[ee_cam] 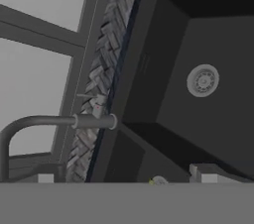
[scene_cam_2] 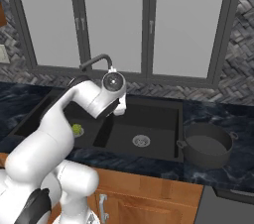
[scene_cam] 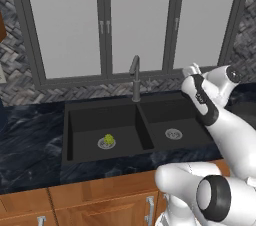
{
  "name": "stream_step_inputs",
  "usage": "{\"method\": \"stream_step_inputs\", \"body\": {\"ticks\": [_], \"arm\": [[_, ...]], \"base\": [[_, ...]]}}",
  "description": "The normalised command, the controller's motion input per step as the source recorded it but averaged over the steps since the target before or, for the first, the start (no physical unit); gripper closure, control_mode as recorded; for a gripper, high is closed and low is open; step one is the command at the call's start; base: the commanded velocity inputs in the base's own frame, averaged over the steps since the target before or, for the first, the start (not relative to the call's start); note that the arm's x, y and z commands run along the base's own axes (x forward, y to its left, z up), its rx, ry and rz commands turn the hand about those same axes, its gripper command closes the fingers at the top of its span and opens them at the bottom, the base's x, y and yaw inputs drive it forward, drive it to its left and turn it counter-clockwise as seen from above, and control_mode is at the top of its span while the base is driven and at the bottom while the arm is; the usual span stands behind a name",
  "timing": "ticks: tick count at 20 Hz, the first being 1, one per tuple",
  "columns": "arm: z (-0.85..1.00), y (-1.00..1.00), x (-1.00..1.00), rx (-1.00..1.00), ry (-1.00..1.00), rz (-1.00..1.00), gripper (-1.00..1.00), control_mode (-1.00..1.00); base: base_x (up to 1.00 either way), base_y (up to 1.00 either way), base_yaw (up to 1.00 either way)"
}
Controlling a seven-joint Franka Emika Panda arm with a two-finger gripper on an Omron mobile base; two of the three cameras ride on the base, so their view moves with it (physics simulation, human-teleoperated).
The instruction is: Dump the broccoli from the pot into the sink. Then turn on the water and wash the broccoli. Then turn off the water and put the broccoli back in the pot.
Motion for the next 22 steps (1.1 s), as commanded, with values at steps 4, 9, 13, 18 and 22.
{"method": "stream_step_inputs", "body": {"ticks": [4, 9, 13, 18, 22], "arm": [[0.0, 0.27, 0.07, 0.0, -0.01, 0.06, -1.0, -1.0], [0.0, 0.19, 0.08, 0.02, 0.0, 0.05, -1.0, -1.0], [0.0, 0.08, 0.1, 0.06, 0.0, 0.06, -1.0, -1.0], [0.0, 0.0, 0.09, 0.07, 0.0, 0.08, -1.0, -1.0], [0.0, 0.08, 0.1, 0.03, 0.0, 0.07, -1.0, -1.0]], "base": [[0.0, 0.0, 0.0], [0.0, 0.0, 0.0], [0.0, 0.0, 0.0], [0.0, 0.0, 0.0], [0.0, 0.0, 0.0]]}}
